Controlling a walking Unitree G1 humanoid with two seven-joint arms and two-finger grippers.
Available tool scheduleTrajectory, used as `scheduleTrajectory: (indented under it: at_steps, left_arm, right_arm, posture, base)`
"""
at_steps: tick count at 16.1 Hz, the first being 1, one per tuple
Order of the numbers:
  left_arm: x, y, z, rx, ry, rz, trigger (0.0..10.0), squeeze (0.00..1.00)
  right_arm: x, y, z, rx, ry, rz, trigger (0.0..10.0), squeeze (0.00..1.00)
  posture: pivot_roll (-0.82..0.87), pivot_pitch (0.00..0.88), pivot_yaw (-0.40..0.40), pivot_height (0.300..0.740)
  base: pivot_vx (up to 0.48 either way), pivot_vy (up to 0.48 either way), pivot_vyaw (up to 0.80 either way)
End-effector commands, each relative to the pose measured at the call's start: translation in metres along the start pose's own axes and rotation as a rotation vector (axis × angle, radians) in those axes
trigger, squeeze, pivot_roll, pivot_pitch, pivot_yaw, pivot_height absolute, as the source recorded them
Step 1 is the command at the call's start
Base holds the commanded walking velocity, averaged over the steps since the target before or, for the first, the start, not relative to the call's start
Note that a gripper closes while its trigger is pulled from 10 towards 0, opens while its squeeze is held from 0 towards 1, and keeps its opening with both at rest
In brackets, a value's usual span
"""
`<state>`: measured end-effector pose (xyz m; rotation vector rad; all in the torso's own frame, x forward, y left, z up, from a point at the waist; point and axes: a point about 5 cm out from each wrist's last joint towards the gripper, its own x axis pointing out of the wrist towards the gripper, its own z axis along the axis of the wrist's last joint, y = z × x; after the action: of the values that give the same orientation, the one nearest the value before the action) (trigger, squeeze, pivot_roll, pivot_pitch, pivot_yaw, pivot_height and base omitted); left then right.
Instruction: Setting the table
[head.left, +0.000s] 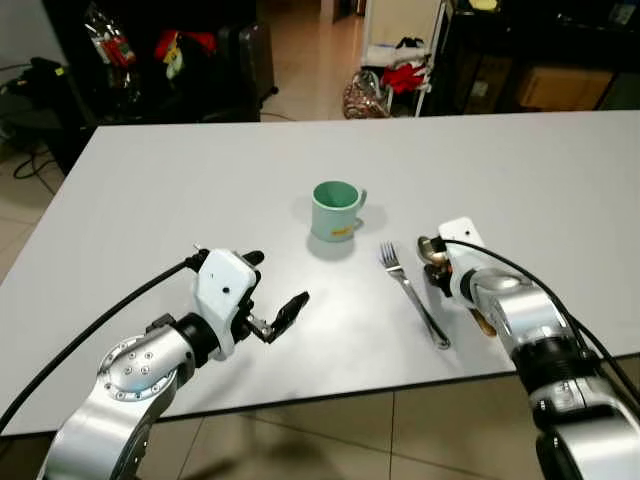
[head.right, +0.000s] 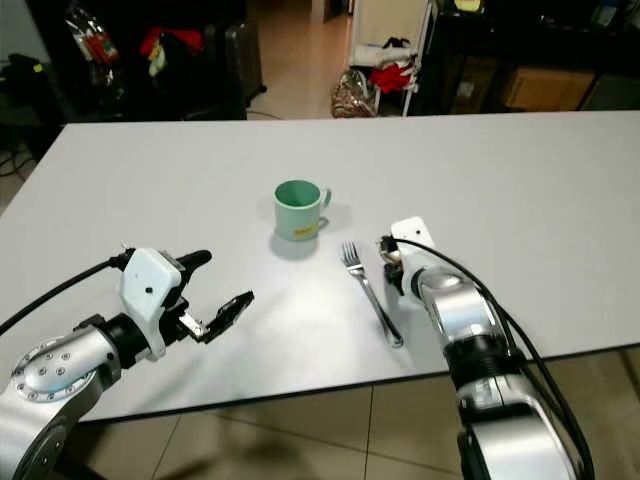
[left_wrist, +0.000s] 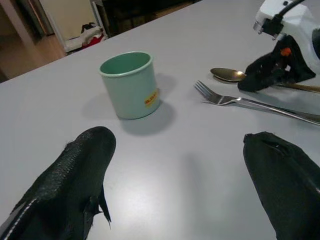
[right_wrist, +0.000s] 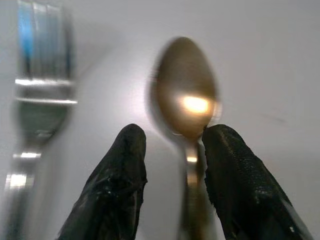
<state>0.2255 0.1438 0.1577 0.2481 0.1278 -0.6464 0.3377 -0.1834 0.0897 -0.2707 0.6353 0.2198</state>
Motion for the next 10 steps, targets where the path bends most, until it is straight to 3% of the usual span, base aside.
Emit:
scheduleTrajectory:
  at_steps: [1, 3, 4, 5, 7, 10]
  left_arm:
    - [-0.003, 0.002, 0.004, 0.014, -0.011, 0.01, 10.0, 0.0]
    - [-0.004, 0.012, 0.012, -0.04, -0.074, 0.146, 10.0, 0.0]
    - [-0.003, 0.014, 0.013, -0.047, -0.086, 0.18, 10.0, 0.0]
    - [-0.003, 0.019, 0.016, -0.075, -0.125, 0.305, 10.0, 0.0]
    - [-0.007, 0.014, 0.015, -0.079, -0.129, 0.368, 10.0, 0.0]
    - [-0.013, 0.013, 0.012, -0.105, -0.109, 0.42, 10.0, 0.0]
  right_arm:
    - [-0.005, 0.0, 0.006, 0.028, -0.018, 0.016, 10.0, 1.0]
    - [-0.044, 0.011, 0.026, 0.069, -0.151, 0.014, 10.0, 1.0]
    - [-0.049, 0.014, 0.028, 0.065, -0.174, 0.017, 10.0, 1.0]
    - [-0.065, 0.023, 0.036, 0.052, -0.303, 0.004, 10.0, 1.0]
    - [-0.091, 0.033, 0.04, 0.087, -0.475, -0.016, 10.0, 1.0]
    - [-0.112, 0.04, 0.033, 0.102, -0.535, -0.032, 10.0, 1.0]
  posture:
    - [-0.06, 0.0, -0.005, 0.74]
    - [-0.07, 0.0, 0.005, 0.74]
    - [-0.08, 0.0, 0.006, 0.74]
    - [-0.09, 0.0, 0.015, 0.74]
    - [-0.1, 0.0, 0.021, 0.74]
    - [-0.11, 0.0, 0.023, 0.74]
  base:
    - [0.0, 0.0, 0.0]
    - [0.0, 0.0, 0.0]
    - [0.0, 0.0, 0.0]
    - [0.0, 0.0, 0.0]
    - [0.0, 0.0, 0.0]
    - [0.0, -0.26, 0.0]
